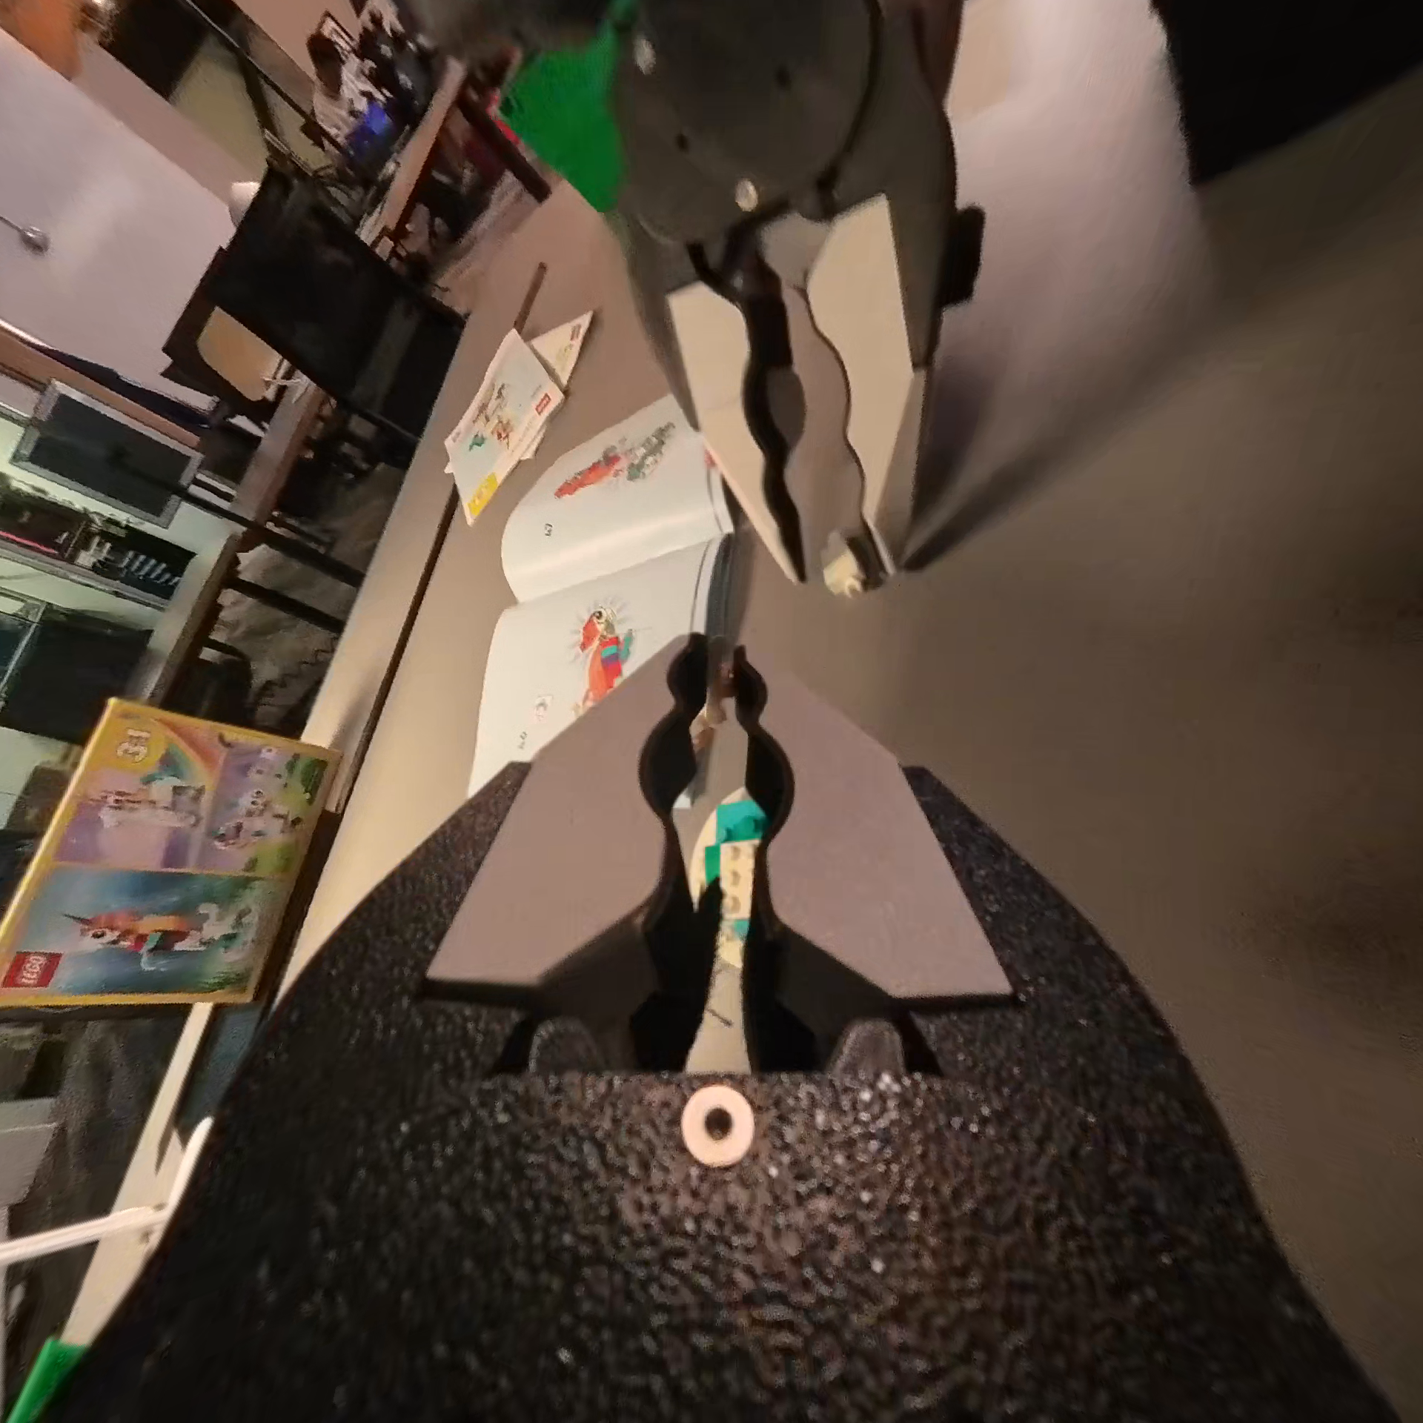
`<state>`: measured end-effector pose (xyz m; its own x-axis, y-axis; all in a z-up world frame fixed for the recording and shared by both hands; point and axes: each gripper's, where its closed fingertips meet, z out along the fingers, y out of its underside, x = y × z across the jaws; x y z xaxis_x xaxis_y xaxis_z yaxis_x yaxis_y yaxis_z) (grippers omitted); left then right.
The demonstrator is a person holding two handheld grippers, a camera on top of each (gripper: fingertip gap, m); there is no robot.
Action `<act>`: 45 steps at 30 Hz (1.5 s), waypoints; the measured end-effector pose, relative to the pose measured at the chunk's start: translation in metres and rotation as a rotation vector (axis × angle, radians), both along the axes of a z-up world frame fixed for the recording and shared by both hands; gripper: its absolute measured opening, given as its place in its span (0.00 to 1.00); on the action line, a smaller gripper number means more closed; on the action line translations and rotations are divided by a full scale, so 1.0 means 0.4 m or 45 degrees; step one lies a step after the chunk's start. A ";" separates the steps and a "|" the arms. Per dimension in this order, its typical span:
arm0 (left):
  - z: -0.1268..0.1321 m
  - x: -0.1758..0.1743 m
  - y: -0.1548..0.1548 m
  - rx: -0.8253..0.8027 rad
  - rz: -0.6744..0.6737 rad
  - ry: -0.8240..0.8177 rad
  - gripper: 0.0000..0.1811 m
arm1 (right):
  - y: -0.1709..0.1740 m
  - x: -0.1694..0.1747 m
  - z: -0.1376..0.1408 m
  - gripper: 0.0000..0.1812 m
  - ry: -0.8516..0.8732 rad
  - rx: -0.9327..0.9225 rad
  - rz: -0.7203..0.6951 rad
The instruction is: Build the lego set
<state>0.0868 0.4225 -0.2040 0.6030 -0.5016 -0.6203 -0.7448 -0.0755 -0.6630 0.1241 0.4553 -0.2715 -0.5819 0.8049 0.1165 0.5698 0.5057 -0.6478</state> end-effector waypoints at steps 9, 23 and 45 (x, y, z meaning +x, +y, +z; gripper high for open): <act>0.017 0.017 0.000 -0.102 -0.031 -0.320 0.02 | -0.099 -0.050 0.189 0.08 0.477 -0.057 -0.004; 0.041 -0.012 0.030 0.079 0.093 -0.044 0.02 | -0.079 -0.113 0.230 0.09 0.278 -0.923 -0.571; 0.050 -0.005 0.041 0.071 0.084 -0.036 0.03 | -0.070 -0.119 0.237 0.03 0.198 -1.266 -0.584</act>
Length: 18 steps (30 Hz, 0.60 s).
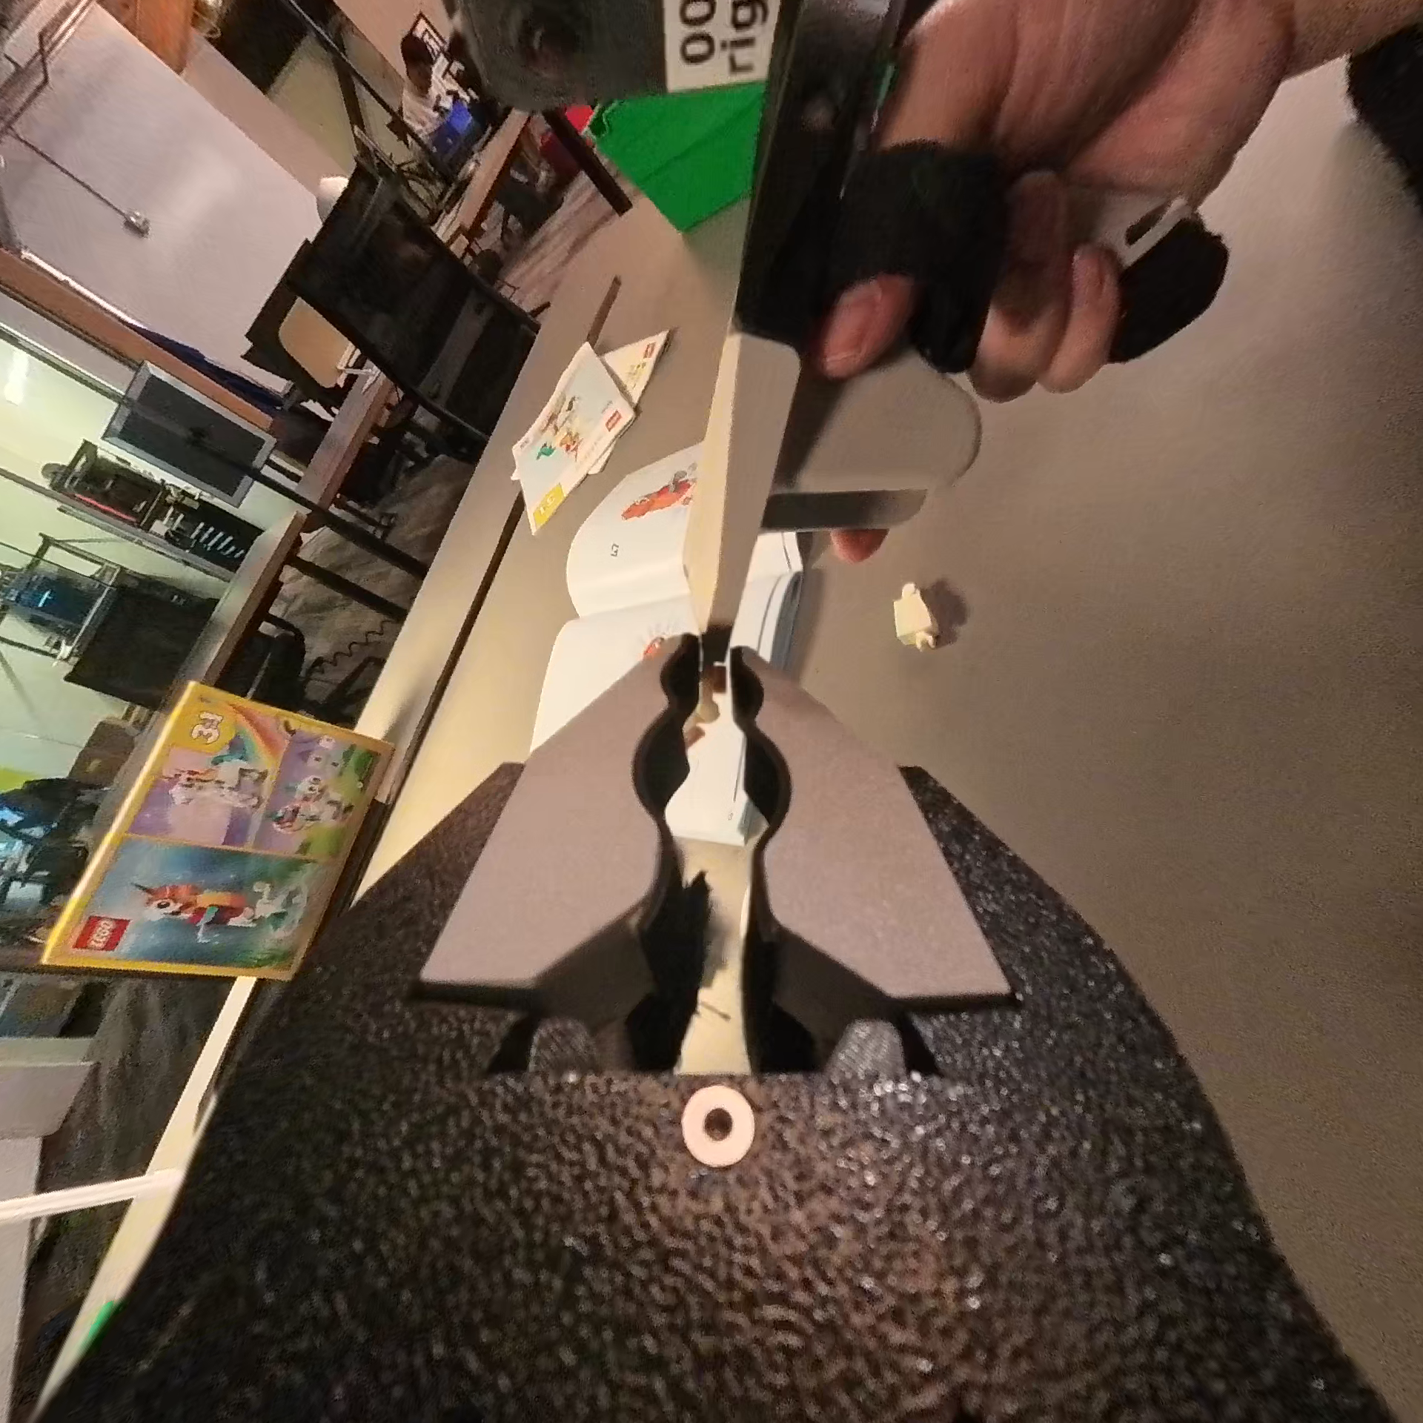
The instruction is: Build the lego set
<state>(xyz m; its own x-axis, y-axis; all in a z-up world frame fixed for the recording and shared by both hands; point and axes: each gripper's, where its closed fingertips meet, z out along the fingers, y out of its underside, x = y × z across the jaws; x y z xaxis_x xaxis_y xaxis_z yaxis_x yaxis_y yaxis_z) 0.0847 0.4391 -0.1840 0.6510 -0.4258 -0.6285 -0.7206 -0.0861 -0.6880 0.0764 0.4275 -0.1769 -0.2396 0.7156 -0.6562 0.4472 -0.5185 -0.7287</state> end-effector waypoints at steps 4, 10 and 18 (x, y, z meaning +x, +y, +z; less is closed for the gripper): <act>0.003 -0.007 -0.003 0.002 0.002 -0.022 0.11 | 0.021 0.009 0.008 0.03 0.026 -0.049 -0.025; 0.013 -0.003 -0.006 0.062 -0.031 0.010 0.07 | 0.022 0.023 0.017 0.03 0.052 -0.118 0.003; 0.010 0.041 -0.036 -0.158 -0.191 -0.326 0.02 | 0.004 0.060 0.061 0.11 0.307 0.366 0.115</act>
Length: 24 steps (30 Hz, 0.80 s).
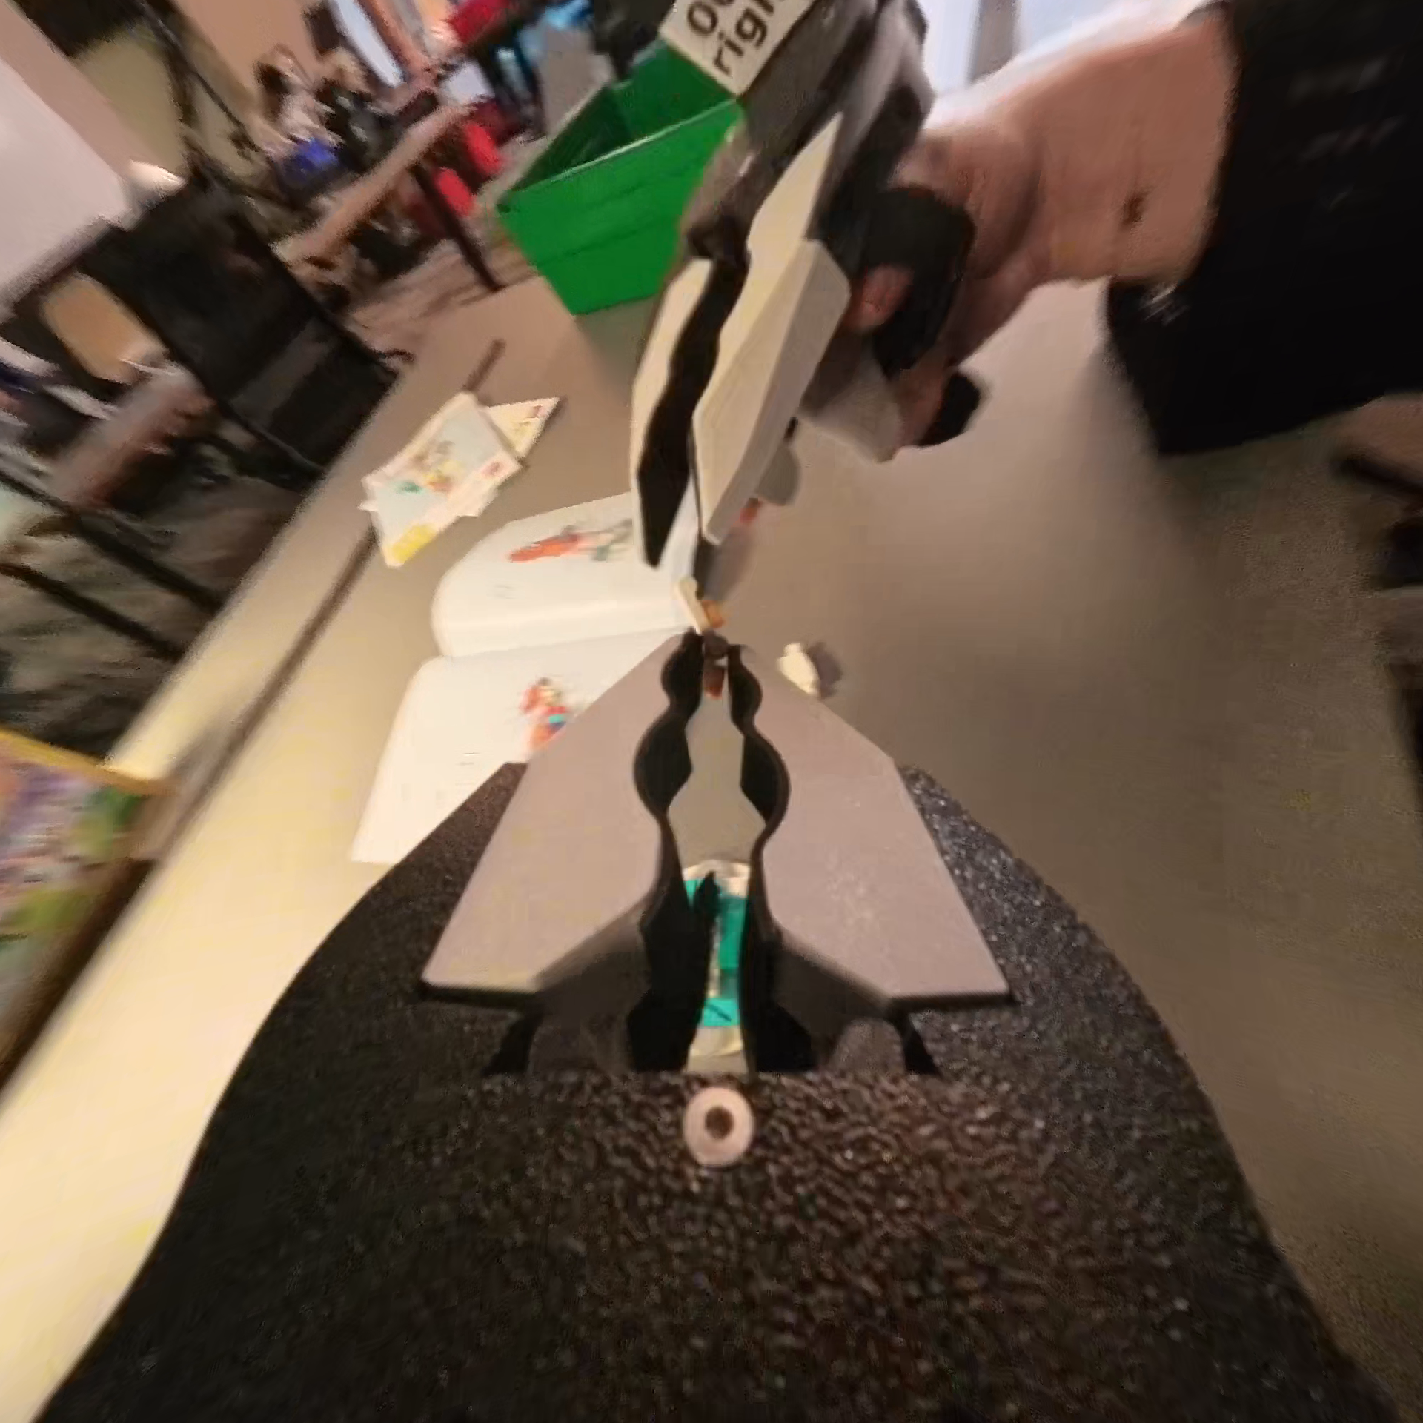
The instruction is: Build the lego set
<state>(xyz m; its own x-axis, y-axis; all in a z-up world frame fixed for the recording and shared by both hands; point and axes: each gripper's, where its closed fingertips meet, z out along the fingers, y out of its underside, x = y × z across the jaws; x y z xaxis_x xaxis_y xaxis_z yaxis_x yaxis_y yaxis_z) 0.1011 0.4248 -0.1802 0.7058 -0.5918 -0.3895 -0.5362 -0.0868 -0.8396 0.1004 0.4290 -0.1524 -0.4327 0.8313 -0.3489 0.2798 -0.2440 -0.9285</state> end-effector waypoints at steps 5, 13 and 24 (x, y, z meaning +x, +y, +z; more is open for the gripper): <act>0.001 0.049 -0.069 -0.307 -0.312 -0.324 0.02 | -0.047 0.034 -0.003 0.12 0.087 0.473 0.174; 0.010 0.068 -0.099 -0.379 -0.449 -0.355 0.02 | -0.106 0.045 -0.015 0.08 0.047 0.546 0.374; 0.017 0.007 -0.045 -0.264 -0.163 -0.436 0.02 | -0.067 -0.008 -0.013 0.01 0.025 0.442 0.006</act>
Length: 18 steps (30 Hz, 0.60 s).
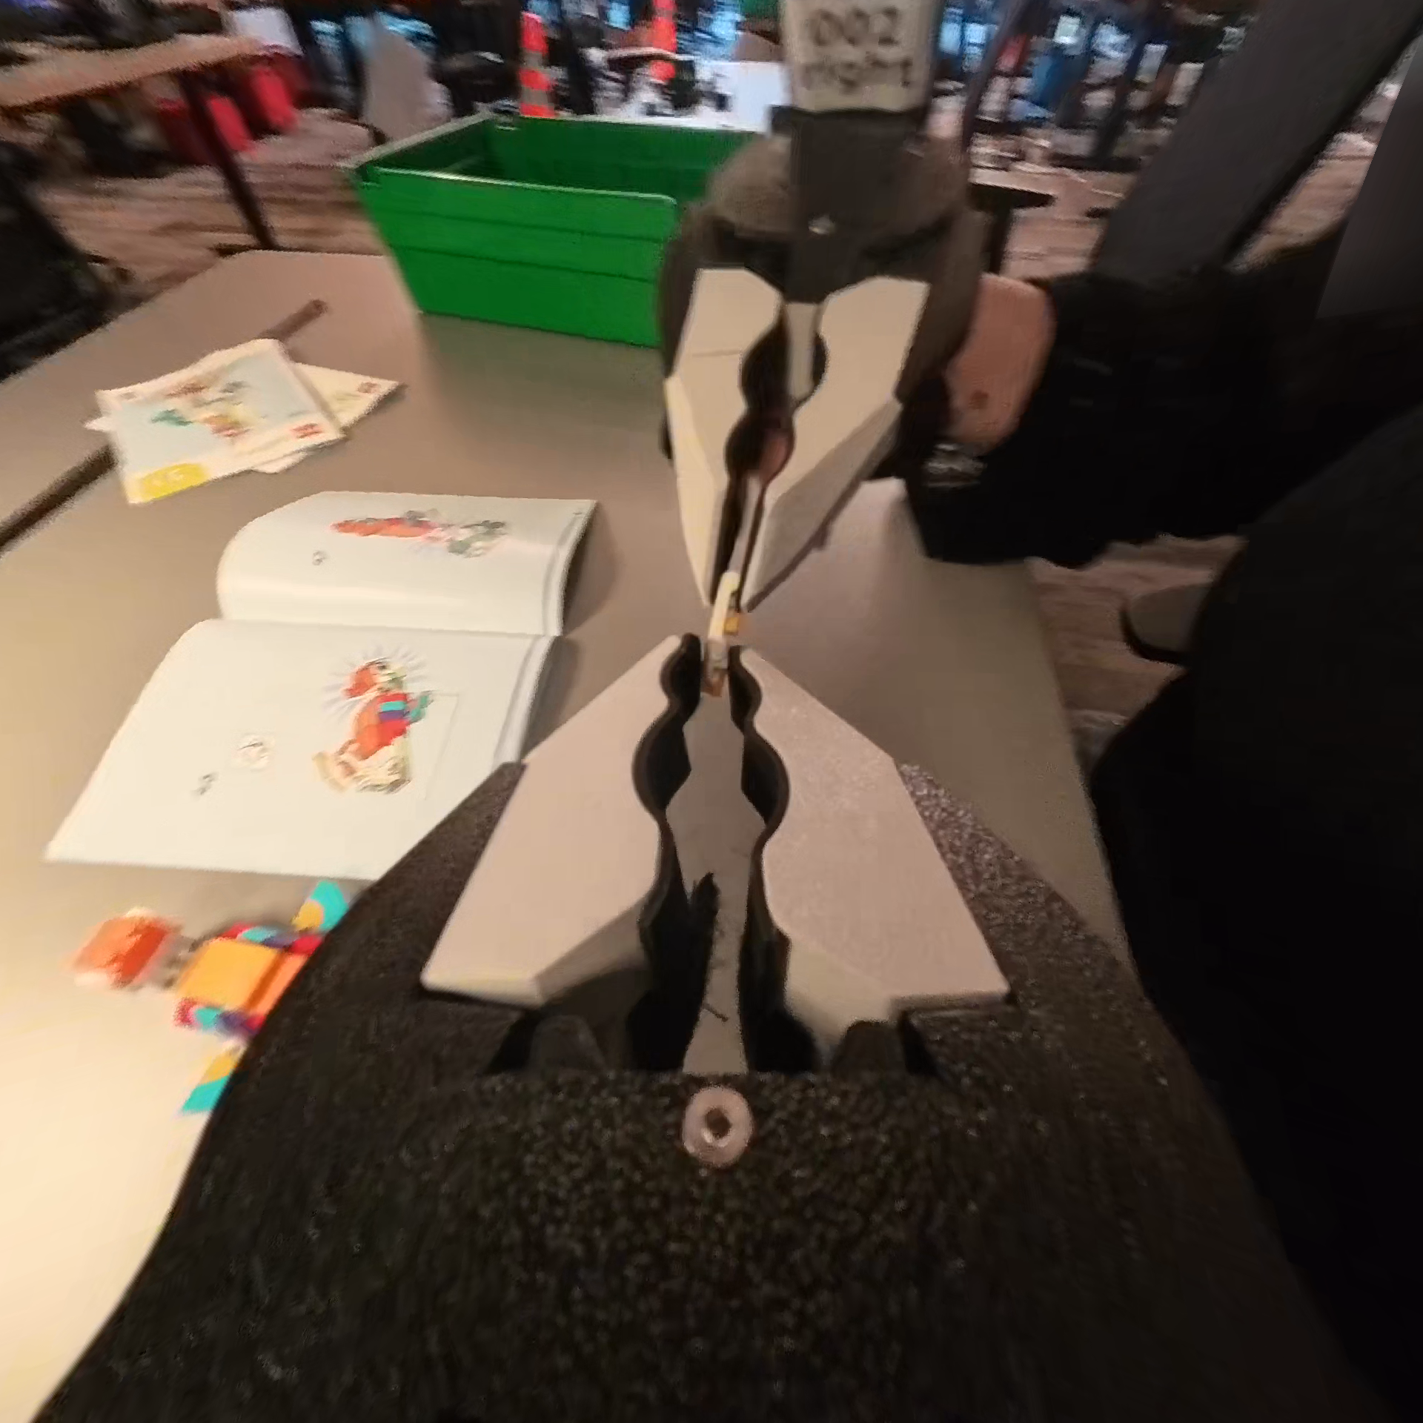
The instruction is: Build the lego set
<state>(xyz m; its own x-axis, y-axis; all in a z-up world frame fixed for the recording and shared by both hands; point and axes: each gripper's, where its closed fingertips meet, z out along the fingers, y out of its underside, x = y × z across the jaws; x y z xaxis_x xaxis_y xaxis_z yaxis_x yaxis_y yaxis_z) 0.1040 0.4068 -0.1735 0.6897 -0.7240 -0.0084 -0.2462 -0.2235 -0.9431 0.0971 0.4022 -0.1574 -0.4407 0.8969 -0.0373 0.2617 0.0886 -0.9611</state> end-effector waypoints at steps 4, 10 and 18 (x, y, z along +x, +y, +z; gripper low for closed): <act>0.040 -0.040 0.046 0.316 0.295 0.153 0.20 | 0.056 -0.032 0.022 0.01 0.057 -0.357 -0.292; 0.060 -0.056 0.063 0.980 0.542 1.107 0.28 | 0.085 -0.044 0.038 0.01 0.025 -1.226 -0.377; 0.049 -0.049 0.078 1.438 0.549 1.840 0.13 | 0.081 -0.050 0.021 0.01 -0.037 -1.625 -0.345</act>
